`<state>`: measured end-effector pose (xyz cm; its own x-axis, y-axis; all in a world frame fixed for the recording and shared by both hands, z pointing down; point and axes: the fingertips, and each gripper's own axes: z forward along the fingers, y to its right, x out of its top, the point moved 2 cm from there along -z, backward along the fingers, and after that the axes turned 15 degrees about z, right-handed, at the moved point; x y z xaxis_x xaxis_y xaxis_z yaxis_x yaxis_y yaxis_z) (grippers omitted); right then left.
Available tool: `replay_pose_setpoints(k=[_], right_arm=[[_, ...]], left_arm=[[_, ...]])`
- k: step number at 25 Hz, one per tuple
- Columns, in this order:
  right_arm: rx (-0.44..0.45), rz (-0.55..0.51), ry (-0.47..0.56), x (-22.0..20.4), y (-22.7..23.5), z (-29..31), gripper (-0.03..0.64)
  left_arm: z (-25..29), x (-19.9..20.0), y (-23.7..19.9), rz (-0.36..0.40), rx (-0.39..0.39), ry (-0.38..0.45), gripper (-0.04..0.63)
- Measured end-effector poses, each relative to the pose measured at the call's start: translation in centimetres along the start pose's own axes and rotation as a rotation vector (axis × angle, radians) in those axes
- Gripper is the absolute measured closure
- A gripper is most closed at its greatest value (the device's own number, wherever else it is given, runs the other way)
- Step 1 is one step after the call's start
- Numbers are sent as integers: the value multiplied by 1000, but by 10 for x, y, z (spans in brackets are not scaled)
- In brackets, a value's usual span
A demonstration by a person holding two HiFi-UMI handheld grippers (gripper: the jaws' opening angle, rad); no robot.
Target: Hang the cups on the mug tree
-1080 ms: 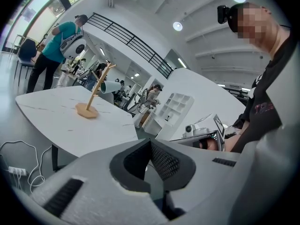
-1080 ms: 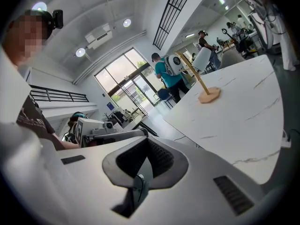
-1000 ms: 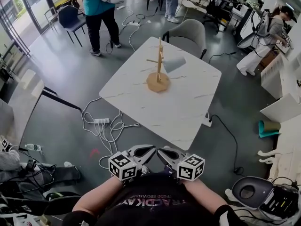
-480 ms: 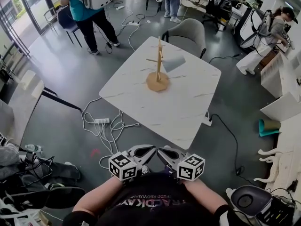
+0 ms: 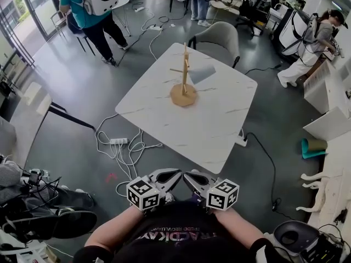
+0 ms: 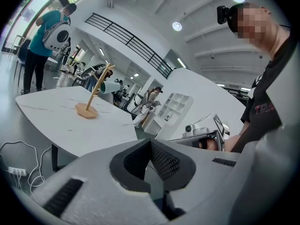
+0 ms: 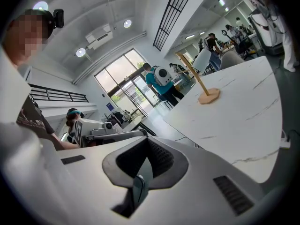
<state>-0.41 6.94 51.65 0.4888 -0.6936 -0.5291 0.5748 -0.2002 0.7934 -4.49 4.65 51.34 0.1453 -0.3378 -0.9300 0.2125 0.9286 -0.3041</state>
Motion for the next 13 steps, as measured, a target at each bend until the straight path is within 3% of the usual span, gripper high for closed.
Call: replay_pose_setpoints(k=[13], right_arm=[[-6,-5,8,2,-2,5,606]], left_arm=[[-4,3,-4,7,-4,4,598]])
